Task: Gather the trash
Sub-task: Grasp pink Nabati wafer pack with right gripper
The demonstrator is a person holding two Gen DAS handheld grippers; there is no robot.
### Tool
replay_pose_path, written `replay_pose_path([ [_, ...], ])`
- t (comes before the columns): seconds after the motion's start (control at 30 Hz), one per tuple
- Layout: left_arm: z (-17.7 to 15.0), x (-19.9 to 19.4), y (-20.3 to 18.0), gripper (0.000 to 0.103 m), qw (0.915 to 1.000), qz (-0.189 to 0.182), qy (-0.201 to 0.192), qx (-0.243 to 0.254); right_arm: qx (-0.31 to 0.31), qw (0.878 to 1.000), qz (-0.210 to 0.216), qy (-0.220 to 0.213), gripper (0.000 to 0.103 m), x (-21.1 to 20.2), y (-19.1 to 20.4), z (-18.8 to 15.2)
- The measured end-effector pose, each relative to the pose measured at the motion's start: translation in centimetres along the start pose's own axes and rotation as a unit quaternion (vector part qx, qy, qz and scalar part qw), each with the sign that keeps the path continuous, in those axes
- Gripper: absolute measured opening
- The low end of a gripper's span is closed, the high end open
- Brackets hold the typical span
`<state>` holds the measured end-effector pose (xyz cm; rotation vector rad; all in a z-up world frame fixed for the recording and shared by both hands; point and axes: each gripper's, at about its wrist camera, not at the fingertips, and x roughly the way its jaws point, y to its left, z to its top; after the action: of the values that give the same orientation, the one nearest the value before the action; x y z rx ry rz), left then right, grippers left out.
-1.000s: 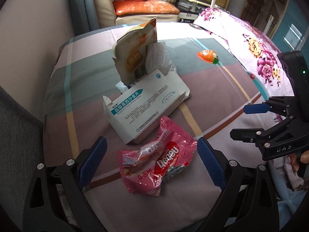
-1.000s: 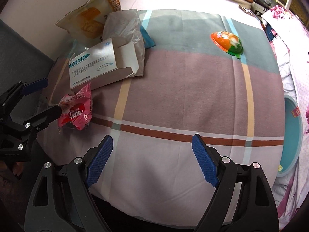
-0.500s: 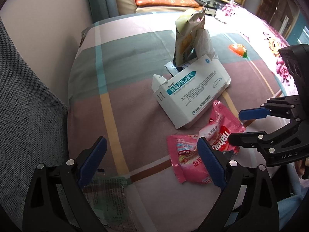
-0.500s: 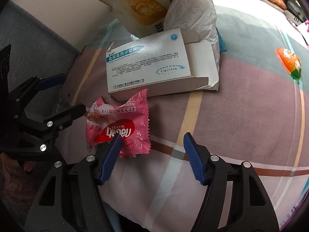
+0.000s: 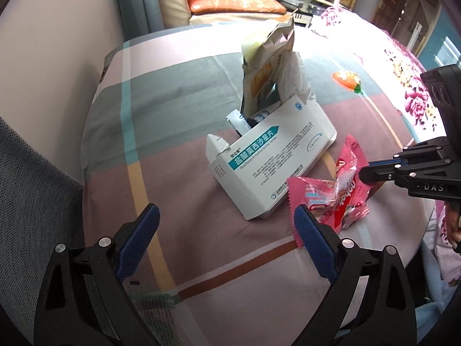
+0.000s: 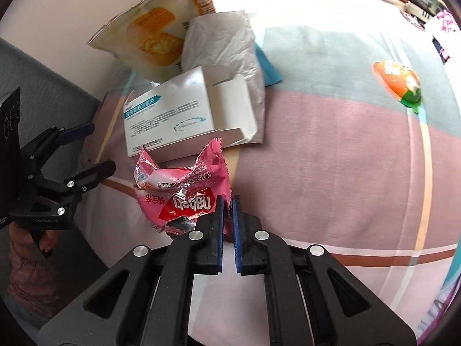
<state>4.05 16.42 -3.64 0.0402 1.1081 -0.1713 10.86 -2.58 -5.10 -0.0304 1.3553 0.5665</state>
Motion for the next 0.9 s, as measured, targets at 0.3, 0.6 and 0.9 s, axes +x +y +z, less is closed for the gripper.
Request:
replay_pose_path([
  [0.3,4.0,2.5,-2.5,0.094,0.9993,-0.013,-0.011,0.032,0.073,0.994,-0.074,-0.026,0.006,-2.8,-7.5,-0.8],
  [0.6,2.5,3.8,-5.9,0.091,0.9958,-0.039,0.015,0.082,0.101,0.992,-0.077,-0.007,0.016,-3.8,-11.6,-4.3],
  [0.9,1.8,3.7,-7.1,0.09,0.9925,-0.021,0.017,0.12,0.005,0.993,-0.105,-0.052,0.062,-6.3,-10.0,-2.9],
])
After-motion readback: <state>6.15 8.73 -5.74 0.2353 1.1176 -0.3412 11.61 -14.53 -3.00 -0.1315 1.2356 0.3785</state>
